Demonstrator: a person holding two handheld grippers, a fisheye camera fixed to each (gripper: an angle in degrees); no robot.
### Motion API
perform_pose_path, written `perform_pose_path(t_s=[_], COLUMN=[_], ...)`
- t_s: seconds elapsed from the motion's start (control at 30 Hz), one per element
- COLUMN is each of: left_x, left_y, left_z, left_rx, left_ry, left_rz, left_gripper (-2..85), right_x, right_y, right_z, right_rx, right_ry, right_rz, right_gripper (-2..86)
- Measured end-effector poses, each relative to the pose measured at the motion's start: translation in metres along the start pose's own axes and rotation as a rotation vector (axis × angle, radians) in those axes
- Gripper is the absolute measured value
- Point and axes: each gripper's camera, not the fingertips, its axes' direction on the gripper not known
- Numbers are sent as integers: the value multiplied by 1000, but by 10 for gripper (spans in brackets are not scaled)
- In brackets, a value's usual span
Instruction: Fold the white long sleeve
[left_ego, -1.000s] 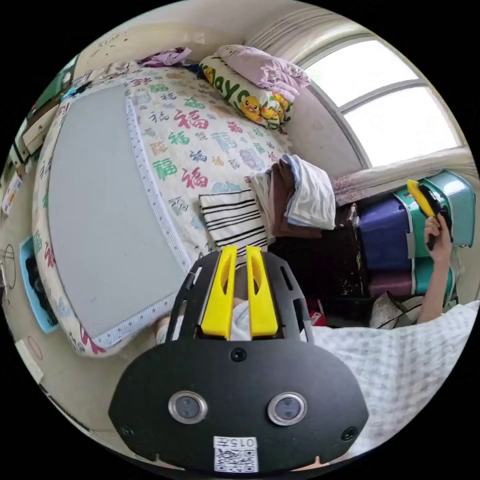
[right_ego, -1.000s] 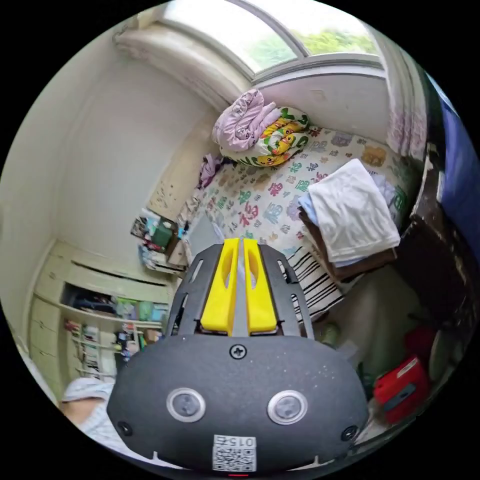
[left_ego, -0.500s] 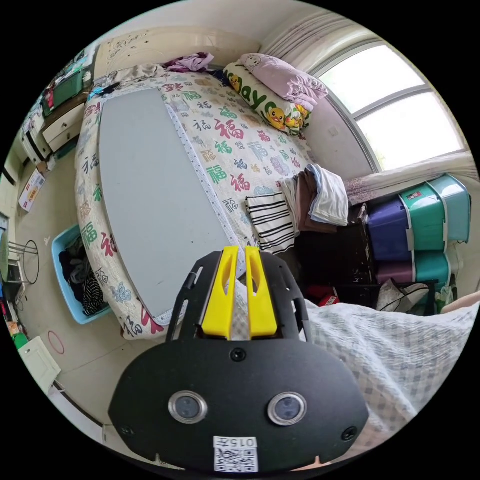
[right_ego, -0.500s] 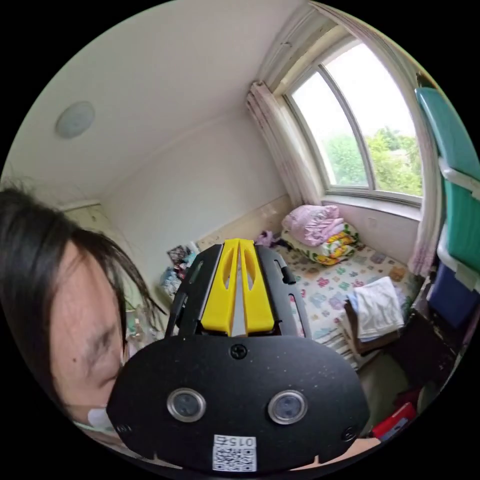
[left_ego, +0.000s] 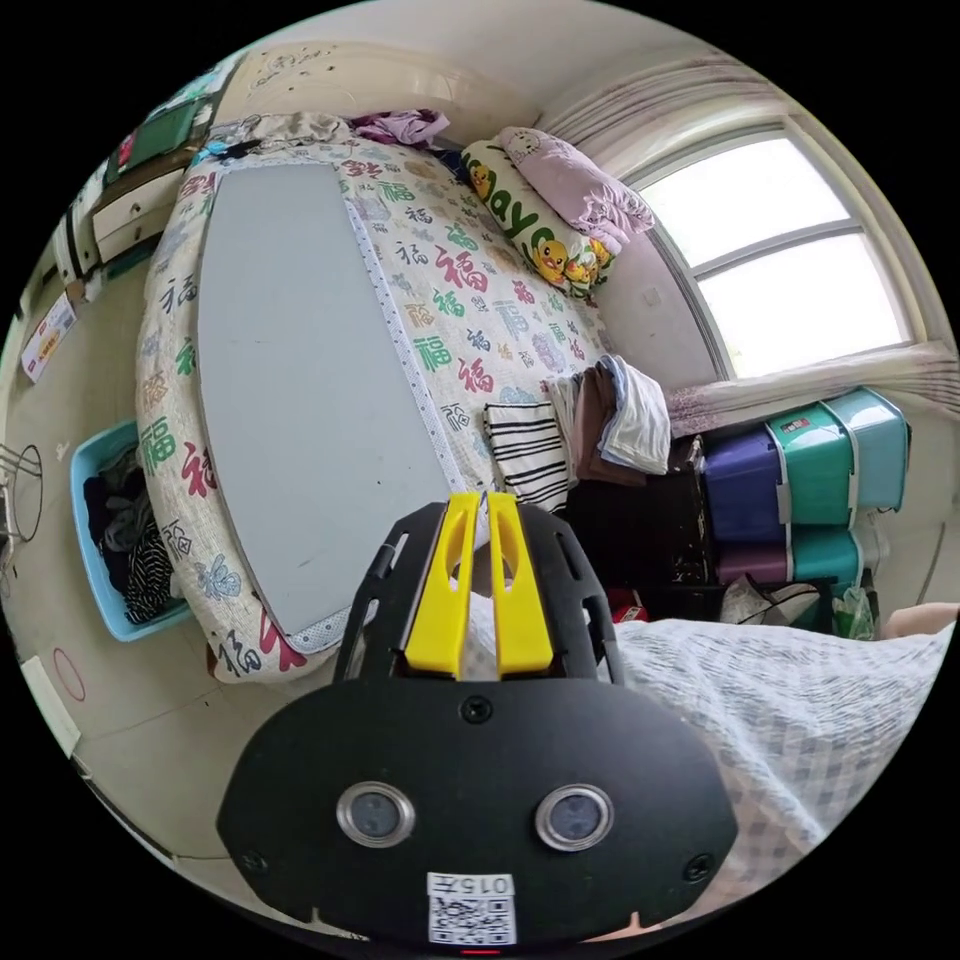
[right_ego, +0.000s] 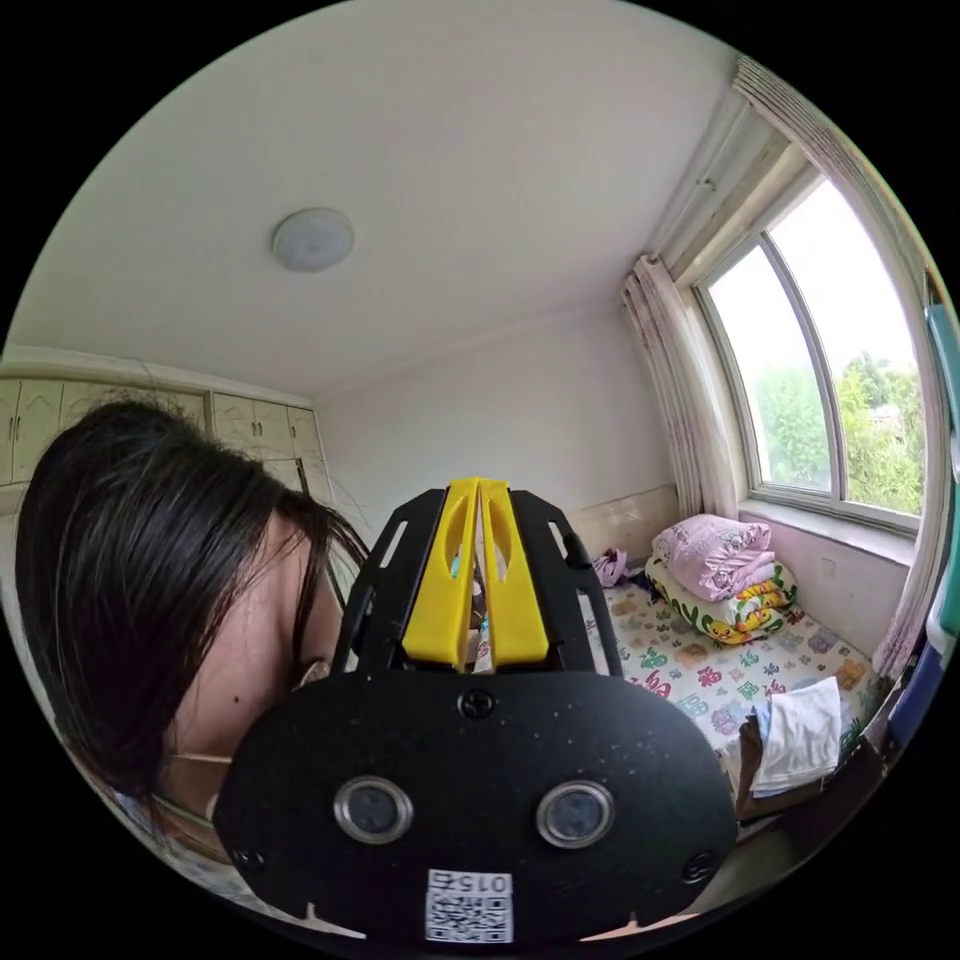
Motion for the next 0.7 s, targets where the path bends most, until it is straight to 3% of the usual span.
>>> perform_pose_path(t_s=[0.13, 0.27, 0.4, 0.6, 0.7], left_x=[5, 35, 76, 147, 199], left_y=[-2, -13, -34, -82, -117], left_z=[-26, -38, -41, -36, -39], left_rx=[32, 6, -30, -92, -91], left_ry=[5, -80, -72, -40, -25], left_rz=[-70, -5, 24, 19, 69], left_gripper=[-3, -6, -7, -7, -7], right_x=[1, 39, 112, 217, 280], right_y=[-1, 7, 20, 53, 70], right_z=[35, 65, 106, 163, 194], right_rx=[-76, -97, -210, -381, -462], right_ry=[92, 137, 186, 249, 310], right_rz=[-37, -14, 55, -154, -117], right_gripper=[-10, -10, -9, -5, -4])
